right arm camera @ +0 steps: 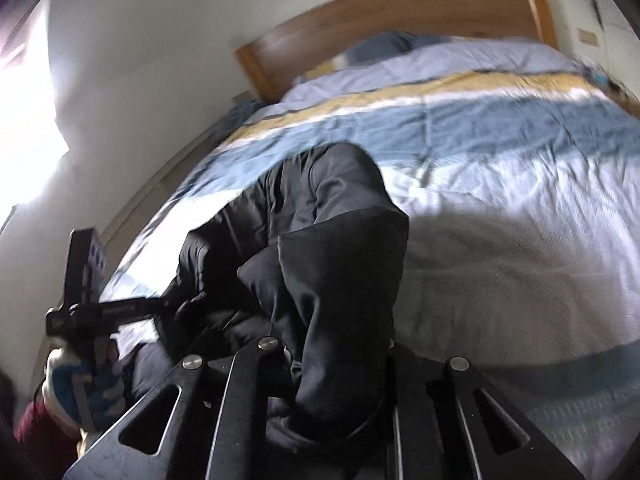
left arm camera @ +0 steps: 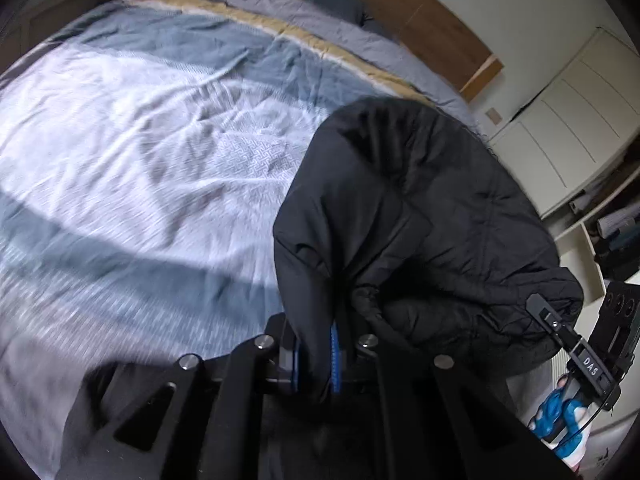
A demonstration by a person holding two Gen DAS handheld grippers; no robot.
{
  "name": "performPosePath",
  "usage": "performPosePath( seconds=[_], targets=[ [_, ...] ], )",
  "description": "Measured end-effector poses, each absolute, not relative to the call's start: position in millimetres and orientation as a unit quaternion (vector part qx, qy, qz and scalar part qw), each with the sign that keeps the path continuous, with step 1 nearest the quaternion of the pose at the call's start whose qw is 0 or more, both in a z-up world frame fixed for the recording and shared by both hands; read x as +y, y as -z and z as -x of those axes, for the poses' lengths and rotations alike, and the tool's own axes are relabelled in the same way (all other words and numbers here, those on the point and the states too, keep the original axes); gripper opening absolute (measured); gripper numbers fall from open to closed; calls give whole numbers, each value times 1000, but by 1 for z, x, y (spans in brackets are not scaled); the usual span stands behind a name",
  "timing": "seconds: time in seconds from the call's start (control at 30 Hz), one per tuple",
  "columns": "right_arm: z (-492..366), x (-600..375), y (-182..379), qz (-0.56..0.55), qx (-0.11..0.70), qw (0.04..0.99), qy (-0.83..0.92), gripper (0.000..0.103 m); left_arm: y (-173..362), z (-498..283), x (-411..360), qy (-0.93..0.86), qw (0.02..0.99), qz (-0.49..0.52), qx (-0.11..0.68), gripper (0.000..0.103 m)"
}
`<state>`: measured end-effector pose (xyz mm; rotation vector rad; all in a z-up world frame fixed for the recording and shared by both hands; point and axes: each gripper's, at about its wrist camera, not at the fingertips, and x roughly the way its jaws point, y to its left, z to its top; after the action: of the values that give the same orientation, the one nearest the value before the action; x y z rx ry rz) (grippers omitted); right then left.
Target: Fold large clothes
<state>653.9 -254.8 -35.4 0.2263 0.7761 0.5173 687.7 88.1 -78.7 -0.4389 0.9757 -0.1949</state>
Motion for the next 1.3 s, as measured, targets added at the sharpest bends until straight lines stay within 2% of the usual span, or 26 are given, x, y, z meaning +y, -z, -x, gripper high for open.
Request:
performPosePath(
  seconds=[0.23,0.4,0.5,0.53,0.6,0.77,0.93,1.2,1.3],
  targets=[
    [-538,-263,-5,-114,347,879,-306,15,36,-567,113,110,864,217,441,9],
    [-464,-267,-8,-117,346,874,-321,16,32,-490,128,124,862,231,434,9],
    [-427,-271,3,-127,348,870,-326,17,47,-453,133,126,856,235,443,9],
    [-417,-271,9,-129,349,869,-326,18,57,-439,135,127,851,239,451,5],
    [-404,-273,25,-133,356,867,-321,21,77,-424,137,118,844,237,466,4],
    [-396,-277,88,-137,405,862,-273,24,123,-404,146,95,826,272,485,1],
    [-401,-282,104,-149,414,859,-263,24,128,-394,156,91,823,295,476,0],
    [-385,-277,88,-108,424,861,-260,41,117,-359,179,78,818,310,479,0],
    [-374,-282,81,-95,427,864,-249,57,104,-346,181,73,822,299,478,0]
  ],
)
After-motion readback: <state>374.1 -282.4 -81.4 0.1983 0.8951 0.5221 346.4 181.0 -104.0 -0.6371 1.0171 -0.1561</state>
